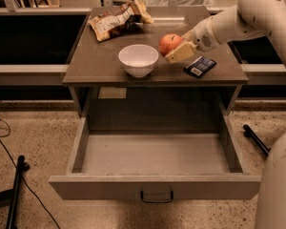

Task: Place apple into top drawer

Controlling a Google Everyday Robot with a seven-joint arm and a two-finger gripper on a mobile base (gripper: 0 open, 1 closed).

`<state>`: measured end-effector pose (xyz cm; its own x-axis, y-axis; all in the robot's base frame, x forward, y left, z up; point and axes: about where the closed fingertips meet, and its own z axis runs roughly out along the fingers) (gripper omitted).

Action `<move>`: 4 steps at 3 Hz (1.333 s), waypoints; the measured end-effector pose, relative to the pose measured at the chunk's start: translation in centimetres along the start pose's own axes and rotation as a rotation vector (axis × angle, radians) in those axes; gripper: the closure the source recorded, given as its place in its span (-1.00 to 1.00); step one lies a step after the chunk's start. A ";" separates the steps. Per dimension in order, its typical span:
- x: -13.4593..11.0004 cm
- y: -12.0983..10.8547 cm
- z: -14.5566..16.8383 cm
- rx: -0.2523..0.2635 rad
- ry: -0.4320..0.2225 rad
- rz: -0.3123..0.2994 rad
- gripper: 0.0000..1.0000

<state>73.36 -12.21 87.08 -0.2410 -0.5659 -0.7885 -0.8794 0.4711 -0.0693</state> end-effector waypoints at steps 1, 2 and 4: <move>0.3 3.9 -4.4 0.018 0.077 -0.038 1.00; 3.0 7.8 -7.9 0.042 0.153 0.014 1.00; 6.2 9.2 -5.6 0.024 0.135 -0.008 1.00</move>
Offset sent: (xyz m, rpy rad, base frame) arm -0.1827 -0.0652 0.0084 -0.2044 0.1492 -0.1342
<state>61.48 -15.15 84.93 -0.2886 -0.6549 -0.6984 -0.8717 0.4815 -0.0912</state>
